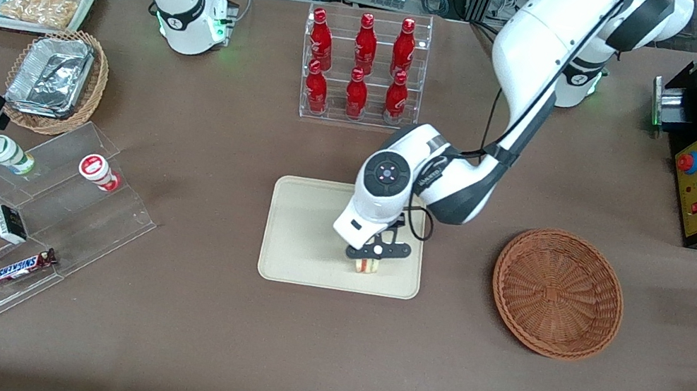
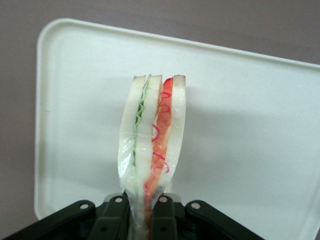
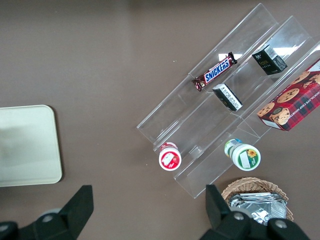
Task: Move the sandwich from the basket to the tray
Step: 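Lift the sandwich and carry it over the beige tray, then lower the sandwich onto the tray and open the left gripper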
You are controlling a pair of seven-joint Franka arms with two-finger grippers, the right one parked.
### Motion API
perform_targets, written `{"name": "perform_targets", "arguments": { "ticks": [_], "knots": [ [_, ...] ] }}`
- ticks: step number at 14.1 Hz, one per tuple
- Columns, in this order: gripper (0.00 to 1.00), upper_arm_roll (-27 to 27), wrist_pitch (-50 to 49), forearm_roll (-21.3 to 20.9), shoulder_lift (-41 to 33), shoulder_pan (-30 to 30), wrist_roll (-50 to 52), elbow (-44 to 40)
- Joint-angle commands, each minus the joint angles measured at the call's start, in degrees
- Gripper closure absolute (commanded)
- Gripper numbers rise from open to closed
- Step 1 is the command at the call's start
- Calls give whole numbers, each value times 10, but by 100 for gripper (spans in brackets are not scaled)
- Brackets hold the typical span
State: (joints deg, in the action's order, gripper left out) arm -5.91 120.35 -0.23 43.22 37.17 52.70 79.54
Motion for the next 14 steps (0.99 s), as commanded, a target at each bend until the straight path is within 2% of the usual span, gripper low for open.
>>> {"name": "perform_targets", "arguments": {
  "ticks": [1,4,5,6,7,8,12,14],
  "knots": [
    [94,5,14,1,33,26,15,-31],
    [94,4,45,3,43,28,15,-31],
    [91,2,46,3,45,28,14,-28],
    [71,-6,47,4,45,26,9,-28],
    [15,-8,48,3,43,21,3,-28],
    [0,-8,47,5,40,20,0,-28],
    [0,-5,32,1,2,22,0,-19],
    [0,-2,-18,-2,-29,21,-3,-18]
  ]
}}
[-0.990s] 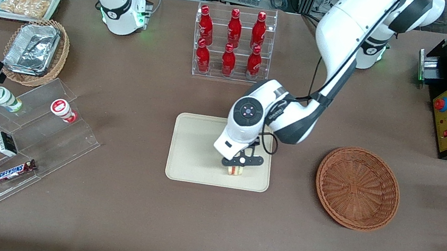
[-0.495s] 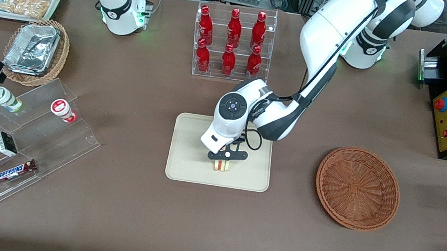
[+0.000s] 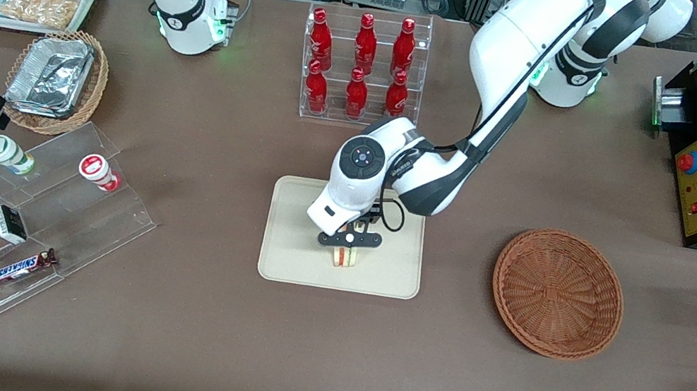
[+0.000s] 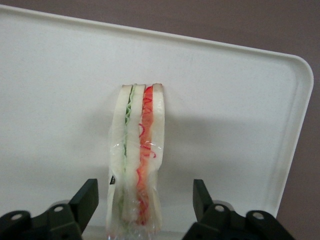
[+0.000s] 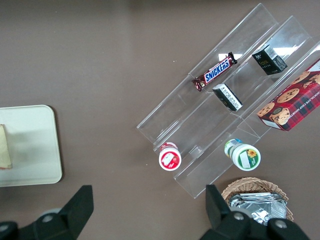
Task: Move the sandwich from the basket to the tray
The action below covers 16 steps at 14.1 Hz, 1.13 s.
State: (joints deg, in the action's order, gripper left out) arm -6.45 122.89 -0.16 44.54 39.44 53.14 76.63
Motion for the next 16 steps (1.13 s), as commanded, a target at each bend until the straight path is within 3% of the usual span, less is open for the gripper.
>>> {"name": "perform_targets", "arguments": {
  "ticks": [1,3,7,11,16],
  "knots": [
    [0,13,-82,-14,-58,-3,-15,11],
    [0,34,-133,-32,-81,-4,-6,8],
    [0,90,-180,-2,-122,-7,48,47],
    [0,169,-180,52,-188,-6,-86,143],
    [0,242,-195,60,-241,-5,-180,192]
  ]
}}
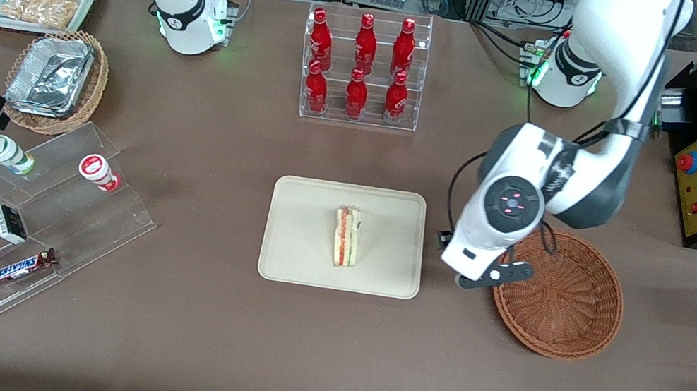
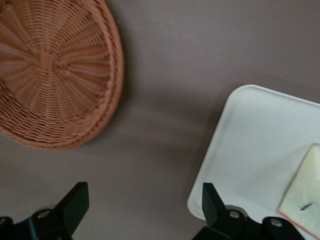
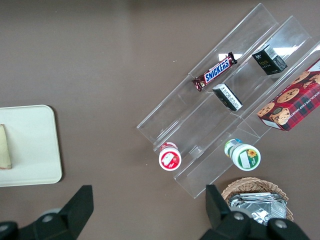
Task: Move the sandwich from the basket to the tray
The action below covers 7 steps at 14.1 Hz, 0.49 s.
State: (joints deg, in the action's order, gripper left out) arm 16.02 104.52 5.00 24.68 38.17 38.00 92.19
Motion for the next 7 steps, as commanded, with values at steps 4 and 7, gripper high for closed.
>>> {"name": "perform_targets", "arguments": {
  "ticks": [4,7],
  "knots": [
    [0,0,-53,2,-101,-66,-98,52],
    [0,-56,-111,-3,-152,-143,-179,52]
  ]
}}
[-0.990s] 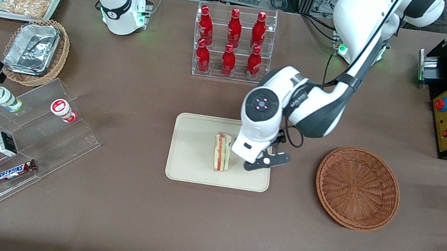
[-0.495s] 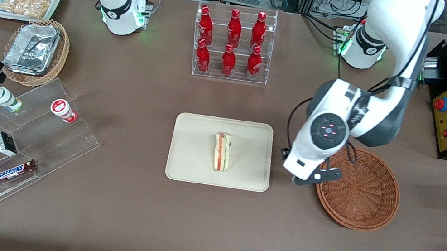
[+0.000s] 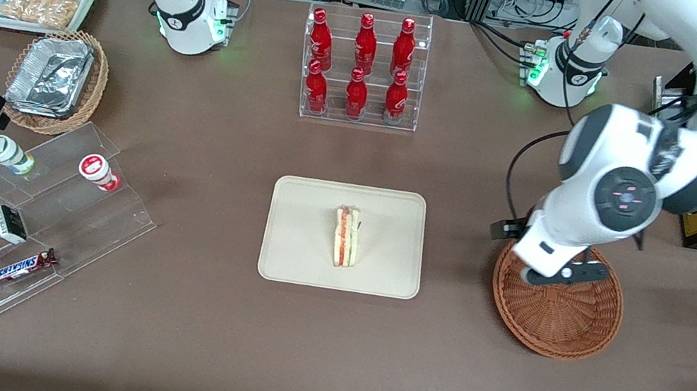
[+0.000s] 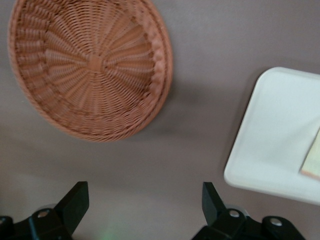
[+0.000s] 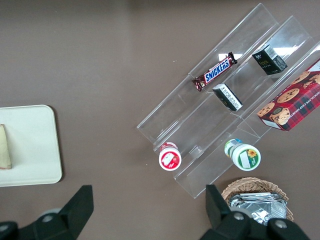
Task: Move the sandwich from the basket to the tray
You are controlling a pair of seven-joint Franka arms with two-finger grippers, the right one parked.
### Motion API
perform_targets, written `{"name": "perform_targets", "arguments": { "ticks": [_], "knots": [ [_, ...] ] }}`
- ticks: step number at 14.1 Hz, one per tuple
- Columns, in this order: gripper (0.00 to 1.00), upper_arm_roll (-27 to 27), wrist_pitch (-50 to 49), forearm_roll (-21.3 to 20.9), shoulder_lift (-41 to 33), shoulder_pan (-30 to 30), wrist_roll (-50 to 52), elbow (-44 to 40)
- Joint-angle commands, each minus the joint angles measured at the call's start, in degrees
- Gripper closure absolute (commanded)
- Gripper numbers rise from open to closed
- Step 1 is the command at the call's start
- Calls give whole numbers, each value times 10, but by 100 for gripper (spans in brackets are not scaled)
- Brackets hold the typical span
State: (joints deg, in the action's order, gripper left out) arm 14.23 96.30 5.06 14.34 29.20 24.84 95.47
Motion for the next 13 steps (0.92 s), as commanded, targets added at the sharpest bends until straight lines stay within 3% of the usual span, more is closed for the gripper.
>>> {"name": "perform_targets", "arguments": {
  "ticks": [1,4,9,13],
  "knots": [
    [0,-63,-45,-8,-65,-91,-74,19],
    [0,-171,-95,-50,-108,-219,-140,19],
    [0,-209,-115,-54,-151,-311,-271,19],
    [0,-233,-87,-73,-160,-351,-275,2]
  ]
}}
